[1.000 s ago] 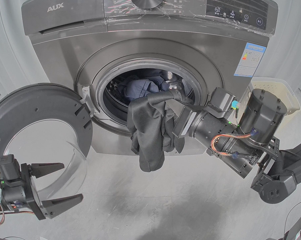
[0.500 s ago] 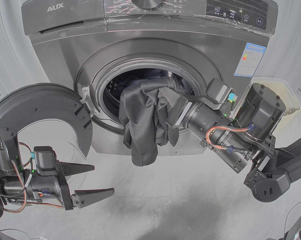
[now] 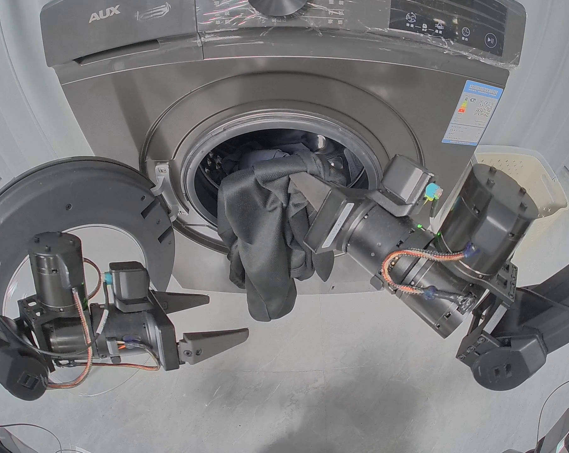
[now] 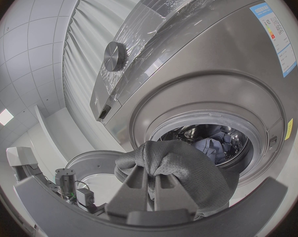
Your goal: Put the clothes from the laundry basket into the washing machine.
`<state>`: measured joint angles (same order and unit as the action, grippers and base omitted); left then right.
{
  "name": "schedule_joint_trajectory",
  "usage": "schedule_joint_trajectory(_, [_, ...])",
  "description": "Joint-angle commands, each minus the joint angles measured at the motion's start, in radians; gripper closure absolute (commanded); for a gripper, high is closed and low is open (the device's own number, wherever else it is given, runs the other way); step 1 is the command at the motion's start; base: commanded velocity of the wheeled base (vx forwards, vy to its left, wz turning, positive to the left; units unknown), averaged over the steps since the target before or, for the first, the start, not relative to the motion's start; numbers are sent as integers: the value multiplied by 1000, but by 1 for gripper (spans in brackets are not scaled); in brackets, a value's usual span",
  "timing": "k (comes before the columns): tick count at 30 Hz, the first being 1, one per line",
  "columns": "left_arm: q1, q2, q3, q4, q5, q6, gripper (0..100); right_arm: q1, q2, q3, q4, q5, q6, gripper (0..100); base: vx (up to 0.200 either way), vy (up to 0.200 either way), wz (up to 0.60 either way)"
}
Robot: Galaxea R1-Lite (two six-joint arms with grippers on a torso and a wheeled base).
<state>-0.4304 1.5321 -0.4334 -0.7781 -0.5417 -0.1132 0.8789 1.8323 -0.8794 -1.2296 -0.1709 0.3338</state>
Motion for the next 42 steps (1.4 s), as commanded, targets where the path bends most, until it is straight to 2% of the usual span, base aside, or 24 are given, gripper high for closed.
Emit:
schedule_joint_trajectory(1, [-17, 132, -21, -61, 0, -25, 0, 11, -2, 10, -1, -1, 1, 100, 0, 0, 0])
schedule_joint_trajectory(5, [-33, 187, -31, -116, 6, -29, 0, 11, -5, 11, -1, -1, 1, 100, 0, 0, 0])
schedule_joint_trajectory(10, [-53, 243, -42, -142, 49, -33, 0, 11, -7, 16, -1, -1, 1, 100, 0, 0, 0])
schedule_joint_trajectory(16, [-51, 295, -73, -179, 77, -34, 0, 12, -10, 16, -1, -1, 1, 100, 0, 0, 0])
schedule_joint_trajectory(21, [-56, 352, -91, -237, 132, -37, 0, 20, -10, 17, -2, -1, 1, 100, 0, 0, 0])
schedule_joint_trajectory(23, [-57, 353, -93, -242, 134, -39, 0, 22, -10, 17, -2, -1, 1, 100, 0, 0, 0])
schedule_joint_trajectory(27, [-80, 381, -120, -265, 137, -62, 0, 25, -22, 28, -2, -1, -1, 100, 0, 0, 0])
schedule_joint_trajectory(30, [-94, 399, -128, -277, 143, -62, 0, 25, -22, 28, -2, -1, -1, 100, 0, 0, 0])
schedule_joint_trajectory(32, [-99, 407, -128, -286, 157, -62, 0, 25, -22, 30, -2, -1, -1, 100, 0, 0, 0])
schedule_joint_trajectory(34, [-105, 436, -136, -323, 200, -60, 0, 25, -25, 39, -2, -1, -2, 100, 0, 0, 0])
schedule_joint_trajectory(42, [-102, 494, -165, -398, 258, -62, 0, 25, -33, 46, -2, -1, -2, 100, 0, 0, 0])
